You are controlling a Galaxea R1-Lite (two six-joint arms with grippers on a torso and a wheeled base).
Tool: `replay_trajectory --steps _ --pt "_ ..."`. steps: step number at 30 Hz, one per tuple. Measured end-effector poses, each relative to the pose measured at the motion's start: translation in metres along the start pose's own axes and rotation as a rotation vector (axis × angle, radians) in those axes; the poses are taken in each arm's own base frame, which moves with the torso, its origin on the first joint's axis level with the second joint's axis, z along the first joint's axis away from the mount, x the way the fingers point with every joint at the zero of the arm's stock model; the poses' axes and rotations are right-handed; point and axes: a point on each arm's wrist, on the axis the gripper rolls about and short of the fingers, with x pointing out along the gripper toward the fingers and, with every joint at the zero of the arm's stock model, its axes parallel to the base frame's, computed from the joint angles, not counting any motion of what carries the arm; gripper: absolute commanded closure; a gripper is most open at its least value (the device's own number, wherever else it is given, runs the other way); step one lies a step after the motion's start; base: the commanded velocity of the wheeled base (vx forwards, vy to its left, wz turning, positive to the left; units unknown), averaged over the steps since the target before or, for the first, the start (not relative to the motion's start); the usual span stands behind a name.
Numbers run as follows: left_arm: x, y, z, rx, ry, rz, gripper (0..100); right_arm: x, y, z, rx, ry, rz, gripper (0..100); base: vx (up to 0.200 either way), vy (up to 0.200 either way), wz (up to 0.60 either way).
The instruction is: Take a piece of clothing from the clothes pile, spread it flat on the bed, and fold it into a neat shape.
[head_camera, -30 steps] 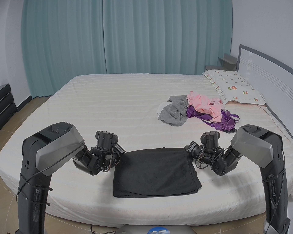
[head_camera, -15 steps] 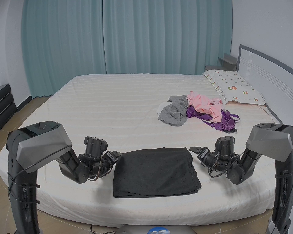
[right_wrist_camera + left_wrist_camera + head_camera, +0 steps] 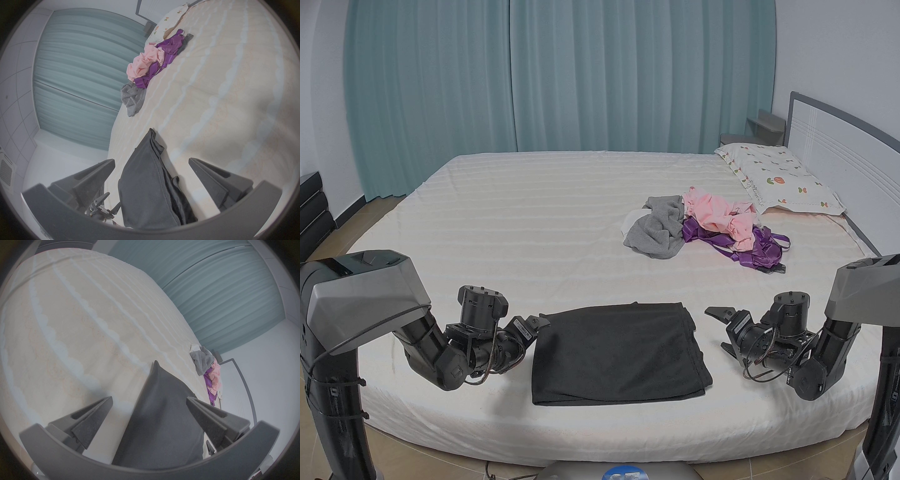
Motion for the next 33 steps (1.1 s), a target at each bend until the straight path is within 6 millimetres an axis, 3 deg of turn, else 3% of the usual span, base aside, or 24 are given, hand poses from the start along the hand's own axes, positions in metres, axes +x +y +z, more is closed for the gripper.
replay_trajectory --steps 18,28,29,33 --pt "0.021 0.001 -0.002 0.084 -0.021 -0.046 0 -0.003 -0.003 -0.005 0.016 0.02 -0.015 0 0.0 0.0 0.0" --pt "0.027 0.0 -0.018 0.11 0.003 -0.064 0 -0.003 -0.002 -0.006 0.016 0.023 -0.015 0 0.0 0.0 0.0" --pt "0.028 0.0 -0.018 0.11 0.004 -0.064 100 -0.003 -0.002 -0.006 0.016 0.022 -0.015 0 0.0 0.0 0.0" --pt "0.028 0.001 -0.019 0.105 0.009 -0.061 100 -0.003 -0.002 -0.007 0.015 0.025 -0.015 0 0.0 0.0 0.0"
